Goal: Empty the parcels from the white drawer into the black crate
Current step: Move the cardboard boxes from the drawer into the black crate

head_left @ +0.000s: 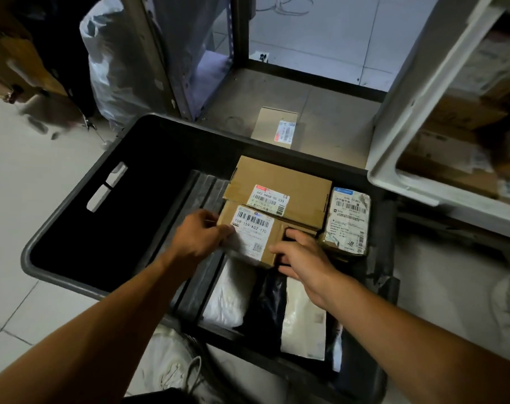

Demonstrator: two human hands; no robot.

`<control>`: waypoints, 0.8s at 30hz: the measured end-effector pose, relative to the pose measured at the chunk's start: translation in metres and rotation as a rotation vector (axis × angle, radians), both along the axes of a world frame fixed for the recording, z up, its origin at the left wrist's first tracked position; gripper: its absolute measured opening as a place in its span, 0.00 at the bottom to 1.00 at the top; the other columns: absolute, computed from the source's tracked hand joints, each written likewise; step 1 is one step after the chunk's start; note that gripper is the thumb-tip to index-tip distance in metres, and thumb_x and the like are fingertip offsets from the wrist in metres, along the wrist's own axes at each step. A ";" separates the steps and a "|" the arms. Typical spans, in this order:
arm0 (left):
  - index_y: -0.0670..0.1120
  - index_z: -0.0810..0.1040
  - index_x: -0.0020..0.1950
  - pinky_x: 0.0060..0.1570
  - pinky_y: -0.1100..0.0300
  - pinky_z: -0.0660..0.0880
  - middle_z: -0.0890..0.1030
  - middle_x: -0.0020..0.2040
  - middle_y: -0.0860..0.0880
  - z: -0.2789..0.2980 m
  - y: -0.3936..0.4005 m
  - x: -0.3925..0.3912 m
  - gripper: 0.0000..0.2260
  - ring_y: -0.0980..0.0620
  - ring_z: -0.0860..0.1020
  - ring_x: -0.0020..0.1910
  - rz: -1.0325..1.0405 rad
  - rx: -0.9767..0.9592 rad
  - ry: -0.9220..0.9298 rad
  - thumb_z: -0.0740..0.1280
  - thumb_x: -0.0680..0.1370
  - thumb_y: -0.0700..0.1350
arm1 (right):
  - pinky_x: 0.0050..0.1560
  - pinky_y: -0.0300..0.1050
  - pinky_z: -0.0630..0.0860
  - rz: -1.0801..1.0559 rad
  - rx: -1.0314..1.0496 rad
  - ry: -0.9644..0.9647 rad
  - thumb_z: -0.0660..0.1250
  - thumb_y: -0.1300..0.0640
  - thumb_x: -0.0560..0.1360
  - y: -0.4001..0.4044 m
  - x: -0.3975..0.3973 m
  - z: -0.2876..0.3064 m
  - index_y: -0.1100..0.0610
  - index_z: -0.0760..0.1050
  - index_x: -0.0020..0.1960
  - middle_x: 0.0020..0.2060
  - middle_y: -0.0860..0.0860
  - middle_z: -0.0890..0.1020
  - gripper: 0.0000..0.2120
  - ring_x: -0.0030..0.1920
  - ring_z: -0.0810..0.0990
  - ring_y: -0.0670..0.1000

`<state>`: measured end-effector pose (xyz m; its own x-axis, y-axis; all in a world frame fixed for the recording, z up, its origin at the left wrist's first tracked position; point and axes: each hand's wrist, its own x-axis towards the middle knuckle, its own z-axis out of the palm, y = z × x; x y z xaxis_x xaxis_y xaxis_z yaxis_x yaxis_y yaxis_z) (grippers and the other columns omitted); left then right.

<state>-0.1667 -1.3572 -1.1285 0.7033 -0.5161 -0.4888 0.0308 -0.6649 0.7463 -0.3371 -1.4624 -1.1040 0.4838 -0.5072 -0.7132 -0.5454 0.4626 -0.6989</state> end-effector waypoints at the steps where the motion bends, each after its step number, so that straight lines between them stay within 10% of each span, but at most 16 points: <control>1: 0.45 0.77 0.54 0.41 0.57 0.82 0.83 0.47 0.46 -0.001 -0.005 -0.001 0.09 0.51 0.82 0.43 -0.027 0.018 -0.009 0.73 0.76 0.44 | 0.62 0.48 0.76 0.013 -0.017 0.008 0.69 0.61 0.78 -0.003 -0.005 -0.001 0.48 0.73 0.66 0.54 0.49 0.81 0.18 0.55 0.79 0.50; 5: 0.43 0.76 0.56 0.50 0.47 0.82 0.82 0.49 0.45 -0.005 -0.013 -0.001 0.12 0.47 0.83 0.47 -0.059 0.077 0.028 0.73 0.77 0.44 | 0.63 0.49 0.75 0.118 -0.029 -0.001 0.68 0.61 0.79 -0.010 -0.015 0.004 0.41 0.72 0.47 0.46 0.41 0.80 0.14 0.50 0.78 0.44; 10: 0.43 0.77 0.46 0.40 0.57 0.79 0.85 0.35 0.52 -0.008 -0.012 -0.007 0.07 0.53 0.84 0.41 -0.104 0.115 0.019 0.73 0.76 0.42 | 0.73 0.53 0.68 0.240 -0.044 0.014 0.69 0.56 0.77 -0.006 -0.014 0.000 0.46 0.62 0.79 0.73 0.48 0.70 0.33 0.72 0.70 0.51; 16: 0.42 0.74 0.52 0.41 0.57 0.78 0.82 0.46 0.47 -0.021 -0.008 -0.011 0.19 0.50 0.82 0.47 -0.115 0.111 -0.017 0.79 0.70 0.47 | 0.73 0.55 0.67 0.319 -0.081 0.069 0.70 0.46 0.65 0.000 -0.004 -0.011 0.40 0.57 0.80 0.78 0.45 0.63 0.46 0.76 0.64 0.49; 24: 0.43 0.70 0.59 0.47 0.58 0.77 0.80 0.53 0.48 -0.033 -0.019 -0.022 0.23 0.51 0.80 0.50 -0.118 0.138 -0.077 0.78 0.72 0.44 | 0.72 0.56 0.68 0.309 -0.102 0.135 0.70 0.53 0.73 0.001 -0.001 -0.023 0.42 0.62 0.78 0.75 0.47 0.68 0.35 0.70 0.69 0.50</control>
<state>-0.1891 -1.3764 -1.1614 0.6795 -0.5294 -0.5079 -0.1072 -0.7565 0.6451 -0.3377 -1.4618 -1.1274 0.5303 -0.4233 -0.7346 -0.7396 0.1927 -0.6449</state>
